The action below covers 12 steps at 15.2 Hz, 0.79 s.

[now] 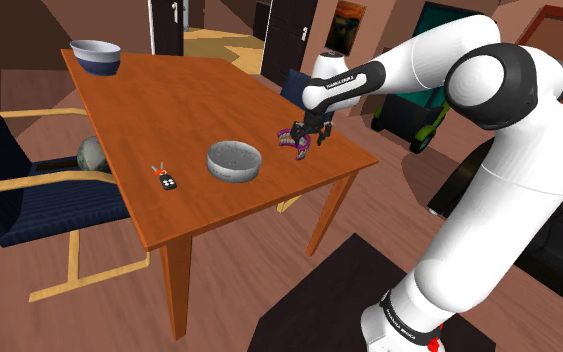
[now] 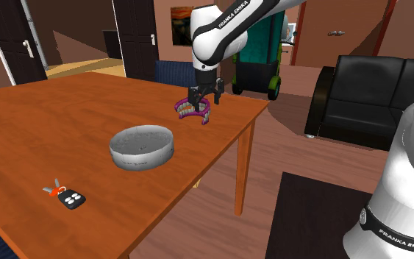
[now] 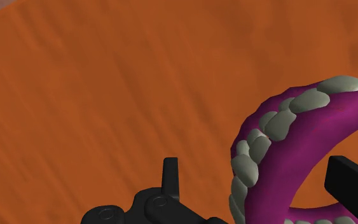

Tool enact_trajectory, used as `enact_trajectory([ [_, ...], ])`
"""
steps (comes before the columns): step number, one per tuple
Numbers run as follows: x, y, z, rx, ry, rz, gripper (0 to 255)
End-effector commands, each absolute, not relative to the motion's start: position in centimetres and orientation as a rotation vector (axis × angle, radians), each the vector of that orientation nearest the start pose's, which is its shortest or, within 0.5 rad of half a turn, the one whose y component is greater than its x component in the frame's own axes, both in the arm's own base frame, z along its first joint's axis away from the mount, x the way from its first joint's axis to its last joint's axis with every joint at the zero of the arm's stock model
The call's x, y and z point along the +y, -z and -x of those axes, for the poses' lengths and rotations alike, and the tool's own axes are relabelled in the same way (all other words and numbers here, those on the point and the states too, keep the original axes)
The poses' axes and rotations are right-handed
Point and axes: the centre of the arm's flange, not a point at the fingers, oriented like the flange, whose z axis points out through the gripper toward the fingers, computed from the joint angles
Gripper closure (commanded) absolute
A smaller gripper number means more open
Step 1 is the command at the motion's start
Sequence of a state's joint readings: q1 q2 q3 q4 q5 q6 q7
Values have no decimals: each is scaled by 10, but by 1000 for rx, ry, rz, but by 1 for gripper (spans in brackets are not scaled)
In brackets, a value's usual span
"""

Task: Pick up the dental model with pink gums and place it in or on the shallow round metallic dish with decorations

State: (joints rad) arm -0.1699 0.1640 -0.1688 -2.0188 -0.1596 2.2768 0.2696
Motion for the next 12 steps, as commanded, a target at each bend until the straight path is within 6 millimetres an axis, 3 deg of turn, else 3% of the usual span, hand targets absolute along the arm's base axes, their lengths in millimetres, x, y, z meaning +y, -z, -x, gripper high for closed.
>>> enact_trajectory([
  [1, -198, -382, -558, 826, 148, 3190, 0],
  [2, -198, -382, -558, 826, 148, 3190, 0],
  [3, -198, -382, -558, 826, 148, 3190, 255],
  [12, -198, -382, -558, 826, 148, 3190, 255],
])
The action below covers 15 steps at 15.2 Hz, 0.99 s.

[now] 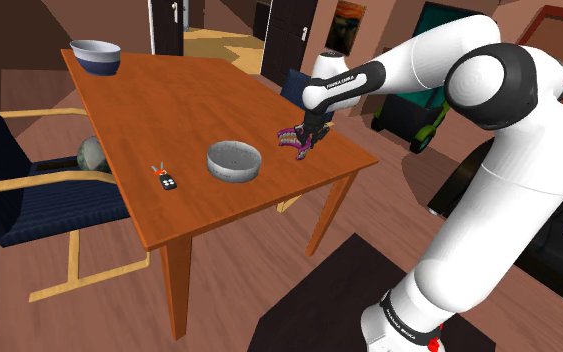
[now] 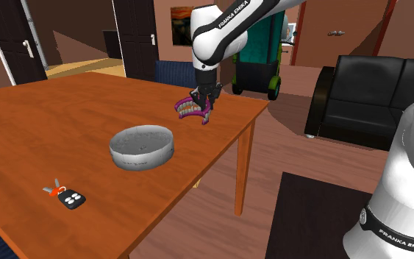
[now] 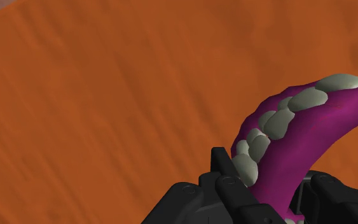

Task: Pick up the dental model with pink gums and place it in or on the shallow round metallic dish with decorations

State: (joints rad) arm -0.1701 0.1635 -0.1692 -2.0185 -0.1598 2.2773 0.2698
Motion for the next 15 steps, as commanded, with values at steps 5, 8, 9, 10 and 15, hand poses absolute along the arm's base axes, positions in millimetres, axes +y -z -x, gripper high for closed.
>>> enact_trajectory([
  [5, -198, -408, -558, 826, 148, 3190, 255],
  [8, -198, -424, -558, 826, 148, 3190, 255],
  [9, -198, -429, -558, 826, 148, 3190, 255],
  [10, -198, -434, -558, 826, 148, 3190, 255],
  [15, -198, -461, -558, 826, 148, 3190, 255],
])
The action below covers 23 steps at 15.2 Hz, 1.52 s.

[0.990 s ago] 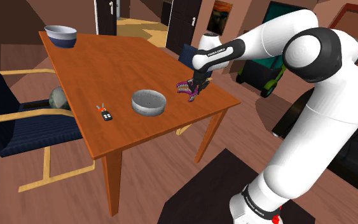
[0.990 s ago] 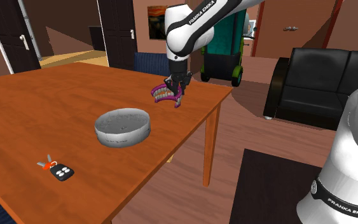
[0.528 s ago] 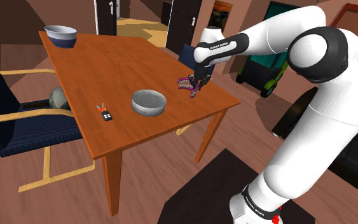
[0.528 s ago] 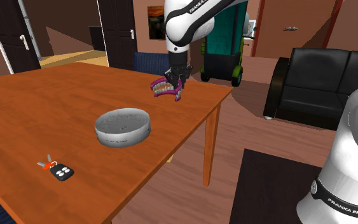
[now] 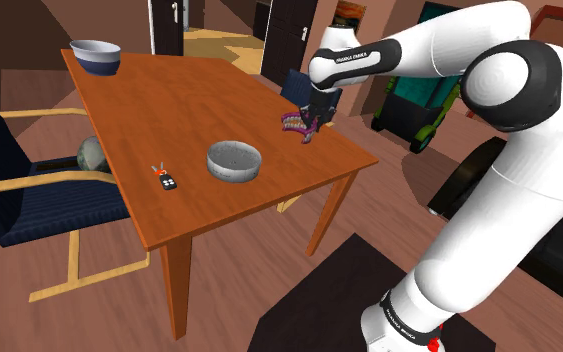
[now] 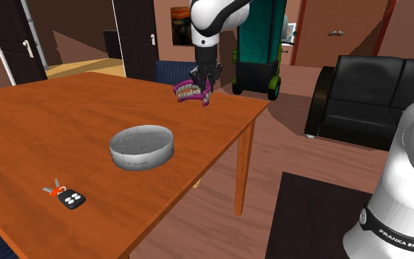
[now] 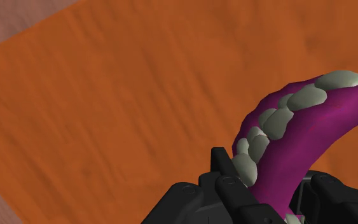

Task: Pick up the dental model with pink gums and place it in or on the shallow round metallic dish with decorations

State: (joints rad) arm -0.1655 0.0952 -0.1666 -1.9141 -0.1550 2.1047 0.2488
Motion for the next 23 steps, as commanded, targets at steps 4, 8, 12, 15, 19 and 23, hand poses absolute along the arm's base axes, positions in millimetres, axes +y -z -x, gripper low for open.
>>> enact_trajectory([
  [4, -198, -482, -558, 826, 148, 3190, 255],
  [8, -198, -501, -558, 826, 148, 3190, 255],
  [12, -145, -504, -563, 826, 148, 3190, 255],
  [15, -106, -506, -567, 826, 148, 3190, 255],
  [19, -54, -509, -572, 826, 148, 3190, 255],
  [23, -1, -512, -576, 826, 148, 3190, 255],
])
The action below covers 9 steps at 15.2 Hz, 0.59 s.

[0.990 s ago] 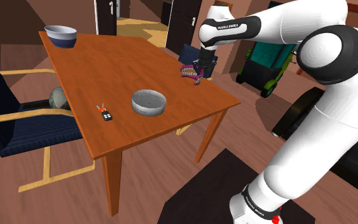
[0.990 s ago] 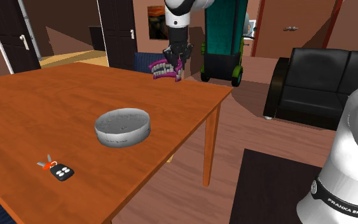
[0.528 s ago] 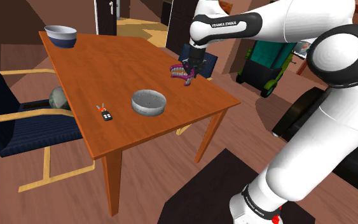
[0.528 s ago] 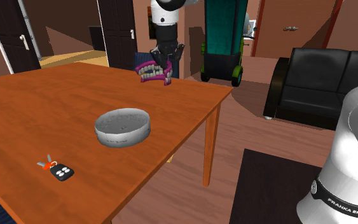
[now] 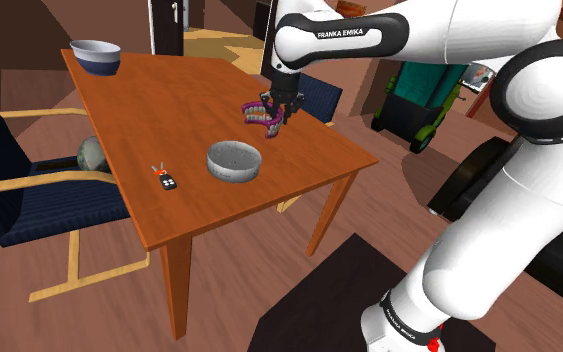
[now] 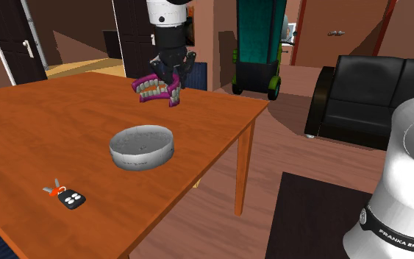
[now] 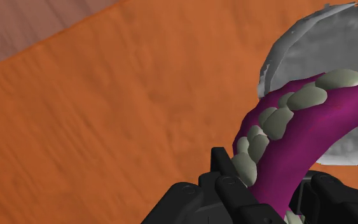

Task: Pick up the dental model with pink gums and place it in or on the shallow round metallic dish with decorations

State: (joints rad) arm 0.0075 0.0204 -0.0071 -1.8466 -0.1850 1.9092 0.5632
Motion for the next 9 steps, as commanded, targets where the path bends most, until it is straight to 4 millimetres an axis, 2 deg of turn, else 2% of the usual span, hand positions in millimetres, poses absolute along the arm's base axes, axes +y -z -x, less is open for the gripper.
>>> enact_trajectory([
  [1, 12, -513, -578, 826, 148, 3190, 255],
  [6, 80, -517, -584, 826, 148, 3190, 255],
  [9, 80, -501, -584, 826, 148, 3190, 255],
])
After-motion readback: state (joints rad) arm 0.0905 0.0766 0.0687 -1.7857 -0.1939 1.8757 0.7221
